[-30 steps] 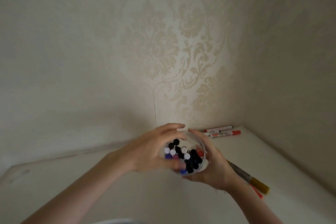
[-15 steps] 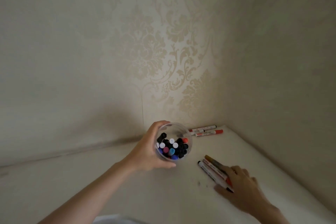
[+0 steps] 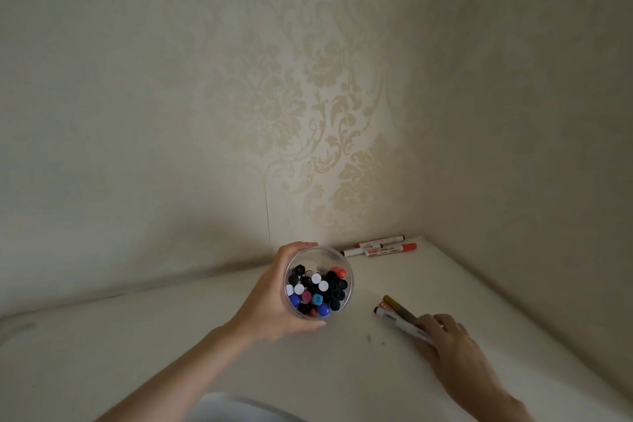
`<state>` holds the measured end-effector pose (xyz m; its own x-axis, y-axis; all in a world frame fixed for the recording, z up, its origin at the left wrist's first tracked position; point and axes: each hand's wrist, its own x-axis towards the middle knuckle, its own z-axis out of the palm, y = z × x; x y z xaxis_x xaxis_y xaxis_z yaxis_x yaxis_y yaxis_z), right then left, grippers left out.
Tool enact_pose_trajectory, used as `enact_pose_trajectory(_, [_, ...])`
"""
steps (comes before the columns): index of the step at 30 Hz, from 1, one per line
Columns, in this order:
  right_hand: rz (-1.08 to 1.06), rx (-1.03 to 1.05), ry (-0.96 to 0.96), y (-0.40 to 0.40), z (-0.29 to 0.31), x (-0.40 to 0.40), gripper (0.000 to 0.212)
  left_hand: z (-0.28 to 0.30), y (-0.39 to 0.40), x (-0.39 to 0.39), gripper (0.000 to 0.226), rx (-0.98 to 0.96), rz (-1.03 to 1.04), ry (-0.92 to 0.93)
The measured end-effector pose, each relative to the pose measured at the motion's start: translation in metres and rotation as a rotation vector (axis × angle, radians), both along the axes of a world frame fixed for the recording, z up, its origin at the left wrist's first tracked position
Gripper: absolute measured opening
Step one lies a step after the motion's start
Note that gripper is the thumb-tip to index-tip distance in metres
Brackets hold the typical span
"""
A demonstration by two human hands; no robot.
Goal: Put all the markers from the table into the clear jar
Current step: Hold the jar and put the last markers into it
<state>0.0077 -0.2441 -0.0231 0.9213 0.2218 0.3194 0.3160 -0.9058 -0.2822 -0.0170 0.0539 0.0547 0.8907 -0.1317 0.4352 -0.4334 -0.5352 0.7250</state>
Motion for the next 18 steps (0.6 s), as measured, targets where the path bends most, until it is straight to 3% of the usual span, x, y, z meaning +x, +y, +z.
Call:
enact_pose_trajectory(2, [0.003, 0.122, -0.009, -0.006, 0.002, -0.003, 0.019, 0.0, -0.002, 0.0, 0.101, 0.003, 0.002, -0.003])
enact_pose_trajectory(4, [-0.007, 0.275, -0.093, -0.008, 0.02, -0.014, 0.028, 0.001, -0.005, 0.001, 0.1, -0.003, 0.003, -0.005])
enact_pose_trajectory(6, [0.026, 0.349, -0.21, 0.001, 0.054, -0.035, 0.023, 0.002, -0.007, 0.002, 0.099, -0.022, 0.01, -0.014])
enact_pose_trajectory(9, [0.148, 0.414, -0.168, 0.023, 0.104, -0.061, 0.026, 0.003, -0.008, 0.005, 0.097, -0.06, 0.015, -0.02])
enact_pose_trajectory(18, [0.142, -0.054, -0.222, 0.114, 0.116, -0.018, 0.042, 0.002, -0.015, 0.004, 0.099, -0.05, -0.006, -0.021])
